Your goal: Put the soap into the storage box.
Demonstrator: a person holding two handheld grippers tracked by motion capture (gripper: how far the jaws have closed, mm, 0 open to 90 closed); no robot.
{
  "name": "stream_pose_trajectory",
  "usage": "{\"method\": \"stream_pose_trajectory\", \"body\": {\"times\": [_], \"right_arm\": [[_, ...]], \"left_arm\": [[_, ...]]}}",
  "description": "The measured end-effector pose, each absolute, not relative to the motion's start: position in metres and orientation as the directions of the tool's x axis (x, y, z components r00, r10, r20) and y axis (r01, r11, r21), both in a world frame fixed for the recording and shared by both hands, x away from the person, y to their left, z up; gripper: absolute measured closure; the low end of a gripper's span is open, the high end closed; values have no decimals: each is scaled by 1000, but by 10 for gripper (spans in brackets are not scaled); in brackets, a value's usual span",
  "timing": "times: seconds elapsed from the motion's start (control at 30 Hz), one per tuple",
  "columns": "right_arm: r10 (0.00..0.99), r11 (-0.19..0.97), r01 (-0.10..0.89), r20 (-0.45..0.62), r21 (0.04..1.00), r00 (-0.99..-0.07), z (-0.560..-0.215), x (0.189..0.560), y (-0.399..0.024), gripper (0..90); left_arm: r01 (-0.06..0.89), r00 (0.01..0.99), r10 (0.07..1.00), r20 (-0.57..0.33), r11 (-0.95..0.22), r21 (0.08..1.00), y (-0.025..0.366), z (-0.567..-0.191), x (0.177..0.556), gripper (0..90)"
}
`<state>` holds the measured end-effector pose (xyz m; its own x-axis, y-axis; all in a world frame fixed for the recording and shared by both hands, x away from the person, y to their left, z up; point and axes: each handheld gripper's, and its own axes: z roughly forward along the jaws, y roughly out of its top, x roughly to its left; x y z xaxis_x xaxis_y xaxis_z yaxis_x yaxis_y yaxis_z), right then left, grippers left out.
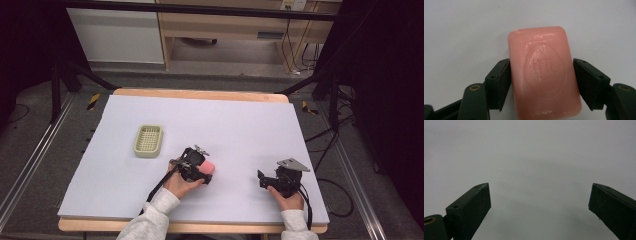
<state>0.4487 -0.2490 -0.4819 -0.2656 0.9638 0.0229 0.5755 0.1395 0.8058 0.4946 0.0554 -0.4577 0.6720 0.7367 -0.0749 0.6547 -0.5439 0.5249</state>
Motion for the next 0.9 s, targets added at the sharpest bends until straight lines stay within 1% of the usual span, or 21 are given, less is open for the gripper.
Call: {"method": "stream_pose_trajectory", "body": {"times": [0.3,0.5,0.7,0.9], "right_arm": [[964,142,576,19,805,-264,-482,449,-249,45],[965,143,576,17,805,-264,-482,449,-249,45],[964,146,575,14,805,-264,-482,449,-249,45],[965,144,576,15,805,-263,-482,449,-249,45]], "left_arm": [[658,668,742,-56,-554,511,52,-459,495,331],[659,668,743,-53,-556,506,52,-458,495,365],[653,670,742,-41,-561,509,52,-458,495,369],[648,676,735,-49,-562,515,56,-454,493,370]]}}
